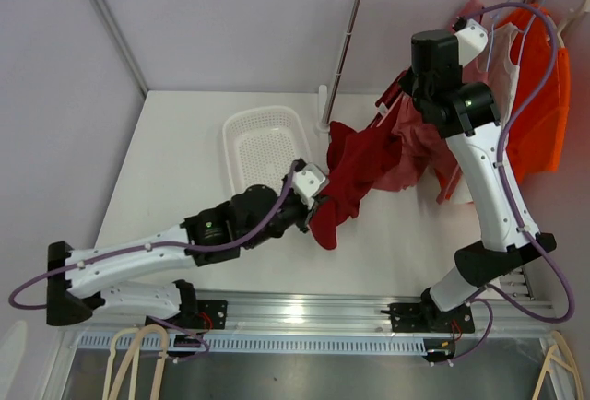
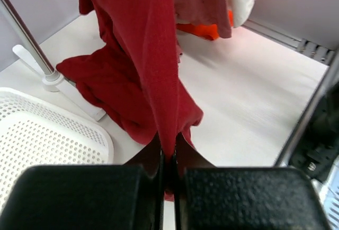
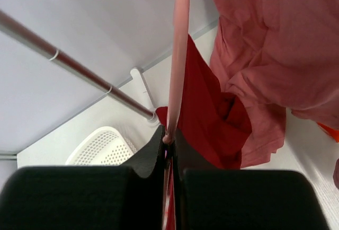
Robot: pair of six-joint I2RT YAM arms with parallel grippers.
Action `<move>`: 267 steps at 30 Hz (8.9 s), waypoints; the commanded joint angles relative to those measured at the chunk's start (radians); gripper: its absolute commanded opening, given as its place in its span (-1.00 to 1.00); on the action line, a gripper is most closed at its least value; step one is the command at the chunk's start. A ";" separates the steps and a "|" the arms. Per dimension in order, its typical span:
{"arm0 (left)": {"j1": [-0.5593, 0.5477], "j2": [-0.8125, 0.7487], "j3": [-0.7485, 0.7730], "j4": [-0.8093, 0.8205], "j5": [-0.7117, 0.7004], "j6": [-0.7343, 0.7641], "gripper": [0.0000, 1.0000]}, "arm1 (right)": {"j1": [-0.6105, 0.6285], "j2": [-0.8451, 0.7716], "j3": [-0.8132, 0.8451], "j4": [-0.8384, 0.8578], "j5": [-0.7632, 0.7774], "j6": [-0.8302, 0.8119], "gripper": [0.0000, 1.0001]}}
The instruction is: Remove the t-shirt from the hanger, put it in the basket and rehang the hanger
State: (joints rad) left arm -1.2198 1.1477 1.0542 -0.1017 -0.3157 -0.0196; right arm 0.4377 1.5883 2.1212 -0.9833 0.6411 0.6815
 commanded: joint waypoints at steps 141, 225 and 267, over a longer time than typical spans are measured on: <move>0.649 0.219 0.586 -0.412 0.084 -0.451 0.99 | -0.315 0.010 -0.131 0.824 -0.711 -0.577 -0.23; 0.447 0.449 0.777 -0.199 0.078 -0.267 0.99 | -0.649 0.407 0.375 0.436 -0.656 -0.571 0.02; 0.307 0.330 0.558 0.034 -0.114 -0.020 0.99 | -0.536 0.116 0.126 0.612 -0.724 -0.658 -1.00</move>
State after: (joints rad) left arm -0.8726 1.5627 1.6436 -0.1959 -0.3470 -0.1486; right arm -0.1169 1.8160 2.2555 -0.4313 -0.0967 0.0486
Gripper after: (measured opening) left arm 0.994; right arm 0.036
